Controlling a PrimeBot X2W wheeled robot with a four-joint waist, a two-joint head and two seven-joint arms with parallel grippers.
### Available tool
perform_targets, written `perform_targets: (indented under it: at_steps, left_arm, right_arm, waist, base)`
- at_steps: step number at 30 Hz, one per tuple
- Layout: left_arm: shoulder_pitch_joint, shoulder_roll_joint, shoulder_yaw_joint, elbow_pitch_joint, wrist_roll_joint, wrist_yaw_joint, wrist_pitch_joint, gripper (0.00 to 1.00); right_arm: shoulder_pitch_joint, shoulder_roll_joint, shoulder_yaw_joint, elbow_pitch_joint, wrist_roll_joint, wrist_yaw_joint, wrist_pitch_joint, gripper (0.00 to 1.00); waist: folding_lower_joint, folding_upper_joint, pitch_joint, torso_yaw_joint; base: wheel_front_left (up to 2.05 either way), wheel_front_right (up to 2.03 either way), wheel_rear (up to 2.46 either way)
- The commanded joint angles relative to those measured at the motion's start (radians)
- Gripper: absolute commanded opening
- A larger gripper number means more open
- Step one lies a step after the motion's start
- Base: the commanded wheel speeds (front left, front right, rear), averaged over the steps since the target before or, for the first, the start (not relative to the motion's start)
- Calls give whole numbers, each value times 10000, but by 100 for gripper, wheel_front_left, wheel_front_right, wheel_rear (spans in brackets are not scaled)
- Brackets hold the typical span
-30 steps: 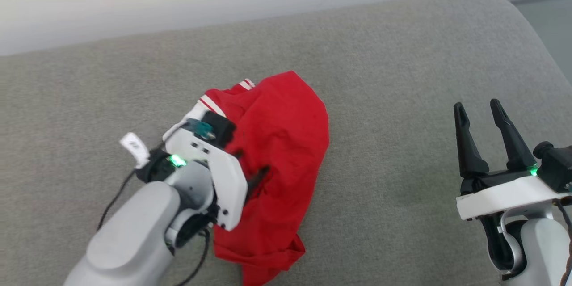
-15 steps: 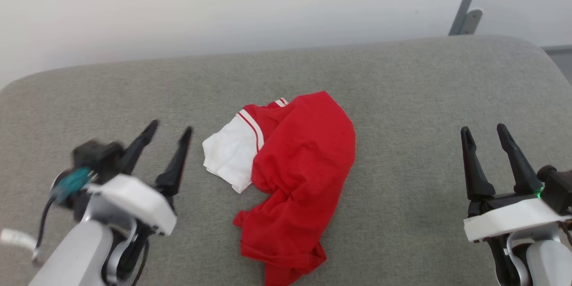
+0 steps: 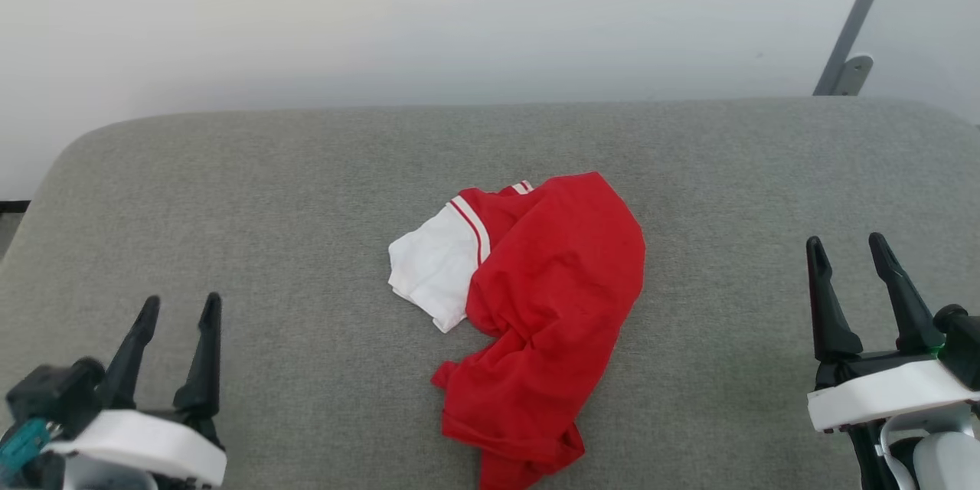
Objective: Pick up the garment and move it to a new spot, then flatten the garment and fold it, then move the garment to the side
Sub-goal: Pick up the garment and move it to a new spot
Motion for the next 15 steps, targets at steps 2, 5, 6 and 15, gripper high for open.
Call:
perform_targets:
  at_steps: [2,5,6,15]
  left_arm:
    - [390,-187,392,-220,240,-80,-62,100]
    - [891,-494,1076,-360,480,-226,-65,100]
    - [1013,-653,1283,-410,504,-298,-66,100]
    - [1676,-1912,2716,-350,1217,-1178,-63,100]
  right_arm:
    - [137,23,-47,-26,-23,-3,-73,100]
    - [155,38,-52,8,-13,-2,-85,100]
    - [181,57,-59,34,11,-2,-93,100]
    - [342,200,-85,204,8,-3,-143,100]
  waist:
    - [0,0,-21,86]
    - [0,0,-19,139]
    - [0,0,-21,161]
    - [0,0,-48,288]
  base:
    - [0,0,0]
    - [0,0,0]
    - [0,0,0]
    - [0,0,0]
